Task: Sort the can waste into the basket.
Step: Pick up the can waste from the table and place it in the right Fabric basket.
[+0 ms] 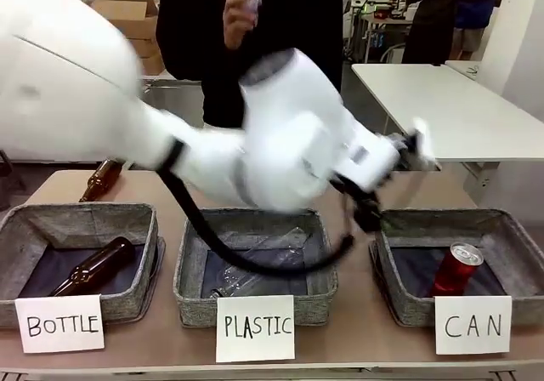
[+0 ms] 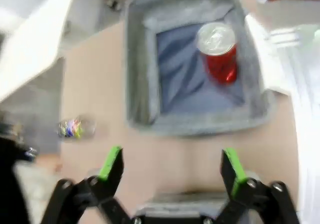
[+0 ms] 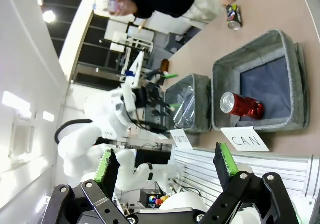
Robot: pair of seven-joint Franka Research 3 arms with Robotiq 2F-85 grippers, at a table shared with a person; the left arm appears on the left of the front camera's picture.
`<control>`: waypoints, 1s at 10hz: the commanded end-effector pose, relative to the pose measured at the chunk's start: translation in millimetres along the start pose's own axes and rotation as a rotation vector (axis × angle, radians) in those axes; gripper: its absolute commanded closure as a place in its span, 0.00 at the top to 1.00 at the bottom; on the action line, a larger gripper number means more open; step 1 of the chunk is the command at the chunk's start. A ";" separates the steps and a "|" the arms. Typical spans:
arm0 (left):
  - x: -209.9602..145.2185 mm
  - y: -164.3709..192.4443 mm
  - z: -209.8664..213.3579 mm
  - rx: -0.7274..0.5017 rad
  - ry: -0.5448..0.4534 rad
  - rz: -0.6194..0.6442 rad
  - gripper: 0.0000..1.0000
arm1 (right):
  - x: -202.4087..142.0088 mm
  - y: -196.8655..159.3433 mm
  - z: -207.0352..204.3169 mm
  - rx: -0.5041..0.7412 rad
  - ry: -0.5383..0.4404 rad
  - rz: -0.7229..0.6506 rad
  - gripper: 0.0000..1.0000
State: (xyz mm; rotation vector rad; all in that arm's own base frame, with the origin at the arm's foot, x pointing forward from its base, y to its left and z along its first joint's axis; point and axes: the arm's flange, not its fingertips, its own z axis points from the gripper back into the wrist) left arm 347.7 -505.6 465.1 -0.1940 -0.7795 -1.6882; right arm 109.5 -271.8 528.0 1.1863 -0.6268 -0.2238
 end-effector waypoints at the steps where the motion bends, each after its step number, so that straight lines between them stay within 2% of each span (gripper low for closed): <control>1: 22.8 41.3 97.9 -0.041 0.198 0.225 1.00 | -7.5 1.2 6.4 0.004 -0.022 0.021 1.00; 2: -6.6 82.5 133.4 -0.118 0.348 0.392 1.00 | -7.5 1.2 6.4 0.004 -0.022 0.021 1.00; 4: -78.1 126.2 203.3 -0.158 0.422 0.683 1.00 | -7.5 1.2 6.4 0.004 -0.022 0.021 1.00; 5: -127.4 131.9 248.0 -0.163 0.377 0.786 1.00 | -7.5 1.2 6.4 0.004 -0.022 0.021 1.00; 7: -250.6 113.2 351.4 -0.123 0.261 1.071 1.00 | -7.5 1.2 6.4 0.004 -0.022 0.021 1.00; 9: -370.7 78.2 421.8 -0.137 0.047 1.381 1.00 | -7.5 1.2 6.4 0.004 -0.022 0.021 1.00; 10: -417.6 62.7 434.5 -0.199 -0.088 1.453 1.00 | -7.5 1.2 6.4 0.004 -0.022 0.021 1.00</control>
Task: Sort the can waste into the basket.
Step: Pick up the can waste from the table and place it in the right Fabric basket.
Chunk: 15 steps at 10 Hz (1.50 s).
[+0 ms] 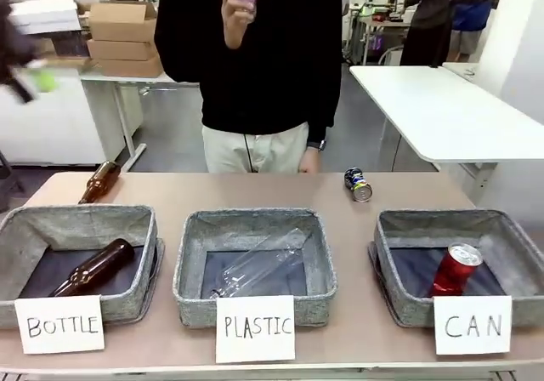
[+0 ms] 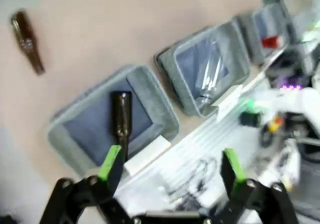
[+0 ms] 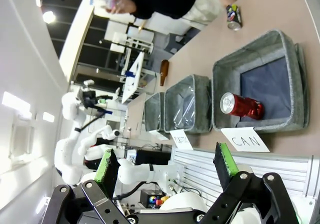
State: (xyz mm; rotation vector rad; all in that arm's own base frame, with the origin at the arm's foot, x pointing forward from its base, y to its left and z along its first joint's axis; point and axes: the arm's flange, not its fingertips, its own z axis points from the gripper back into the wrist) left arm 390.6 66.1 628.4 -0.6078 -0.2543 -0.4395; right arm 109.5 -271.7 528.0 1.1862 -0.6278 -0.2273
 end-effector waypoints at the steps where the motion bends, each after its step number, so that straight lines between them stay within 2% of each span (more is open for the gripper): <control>1: -29.9 69.3 -7.6 -0.304 -0.223 0.090 1.00 | -7.4 1.1 6.5 0.005 -0.019 0.023 1.00; 2: -57.8 99.3 -14.4 -0.417 -0.360 0.094 1.00 | -7.4 1.1 6.5 0.005 -0.019 0.023 1.00; 3: -77.7 114.3 -26.3 -0.502 -0.449 0.114 1.00 | -7.4 1.1 6.5 0.005 -0.019 0.023 1.00; 4: -65.6 91.6 9.8 -0.236 -0.221 0.128 1.00 | -7.4 1.1 6.5 0.005 -0.019 0.023 1.00; 15: -65.6 91.6 9.8 -0.236 -0.221 0.128 1.00 | -0.3 0.1 0.1 0.000 -0.001 0.000 1.00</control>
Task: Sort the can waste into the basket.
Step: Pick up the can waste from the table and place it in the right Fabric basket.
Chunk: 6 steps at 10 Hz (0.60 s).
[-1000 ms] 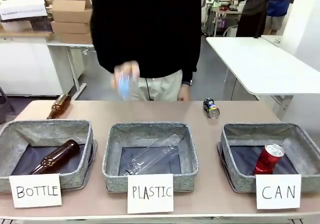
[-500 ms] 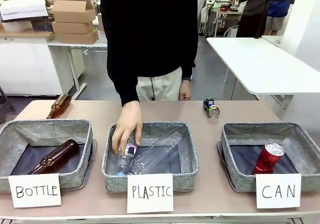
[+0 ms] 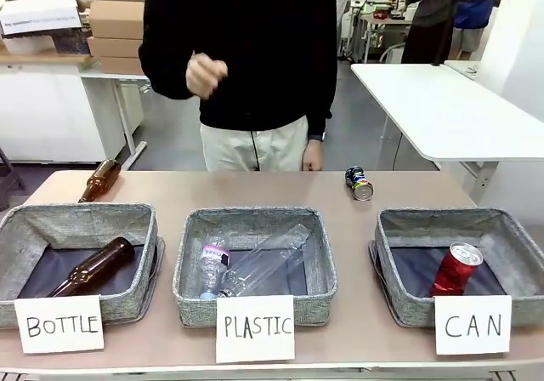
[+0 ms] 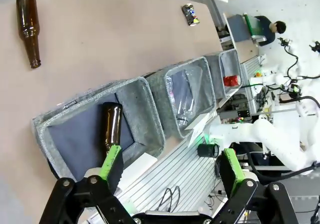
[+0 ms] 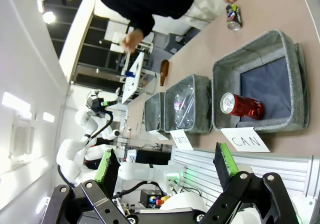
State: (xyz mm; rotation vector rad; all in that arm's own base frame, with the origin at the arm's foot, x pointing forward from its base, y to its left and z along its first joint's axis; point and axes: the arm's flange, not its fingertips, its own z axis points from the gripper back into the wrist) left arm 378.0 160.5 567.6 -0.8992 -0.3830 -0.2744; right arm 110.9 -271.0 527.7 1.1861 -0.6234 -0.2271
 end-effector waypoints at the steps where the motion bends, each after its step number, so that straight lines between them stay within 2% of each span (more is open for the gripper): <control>1: -2.7 -1.4 0.5 -0.003 0.009 -0.001 1.00 | -4.6 24.5 -21.3 -0.234 0.060 0.072 1.00; 2: -2.7 -1.4 0.5 -0.003 0.009 -0.001 1.00 | 2.0 58.9 -81.4 -0.462 0.225 0.267 1.00; 3: -2.7 -1.4 0.5 -0.003 0.009 -0.001 1.00 | 14.3 90.3 -148.5 -0.516 0.367 0.466 1.00; 4: -2.7 -1.4 0.5 -0.003 0.009 -0.001 1.00 | 23.8 107.7 -221.4 -0.716 0.435 0.636 1.00; 6: -2.7 -1.4 0.5 -0.003 0.009 -0.001 1.00 | 16.0 107.1 -321.7 -0.707 0.523 0.810 1.00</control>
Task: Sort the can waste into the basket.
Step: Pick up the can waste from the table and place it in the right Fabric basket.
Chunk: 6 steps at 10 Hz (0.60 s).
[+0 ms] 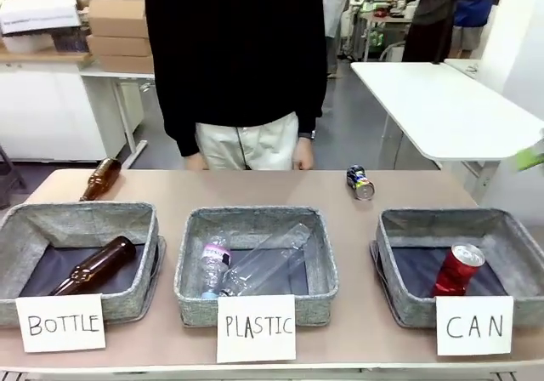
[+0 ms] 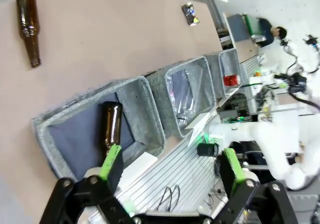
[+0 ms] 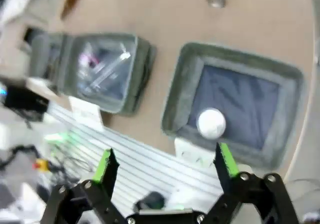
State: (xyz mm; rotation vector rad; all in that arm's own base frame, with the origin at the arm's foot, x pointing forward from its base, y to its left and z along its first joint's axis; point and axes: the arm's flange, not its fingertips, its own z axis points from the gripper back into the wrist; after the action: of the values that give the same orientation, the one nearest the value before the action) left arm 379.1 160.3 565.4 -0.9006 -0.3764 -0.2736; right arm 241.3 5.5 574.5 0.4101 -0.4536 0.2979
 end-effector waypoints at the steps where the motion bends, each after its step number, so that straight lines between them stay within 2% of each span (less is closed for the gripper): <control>1: -2.9 -3.2 2.1 -0.002 0.004 -0.004 1.00 | 34.0 10.3 -55.1 -0.105 0.021 0.297 1.00; 2: -2.9 -3.2 2.1 -0.002 0.004 -0.004 1.00 | 0.0 0.0 0.0 0.000 0.000 0.000 1.00; 4: -2.9 -3.2 2.1 -0.002 0.004 -0.004 1.00 | 0.0 0.0 0.0 0.000 0.000 0.000 1.00; 5: -2.9 -3.2 2.1 -0.002 0.004 -0.004 1.00 | 16.4 24.4 -33.2 -0.049 0.042 0.112 1.00; 6: -2.9 -3.2 2.1 -0.002 0.004 -0.004 1.00 | 24.5 18.9 -43.0 -0.103 -0.060 0.159 1.00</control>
State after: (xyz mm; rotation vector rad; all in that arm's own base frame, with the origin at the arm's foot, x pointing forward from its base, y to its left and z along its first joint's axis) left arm 378.3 160.8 567.0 -0.8992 -0.3798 -0.2742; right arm 255.0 26.8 569.9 0.3441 -0.4836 0.3719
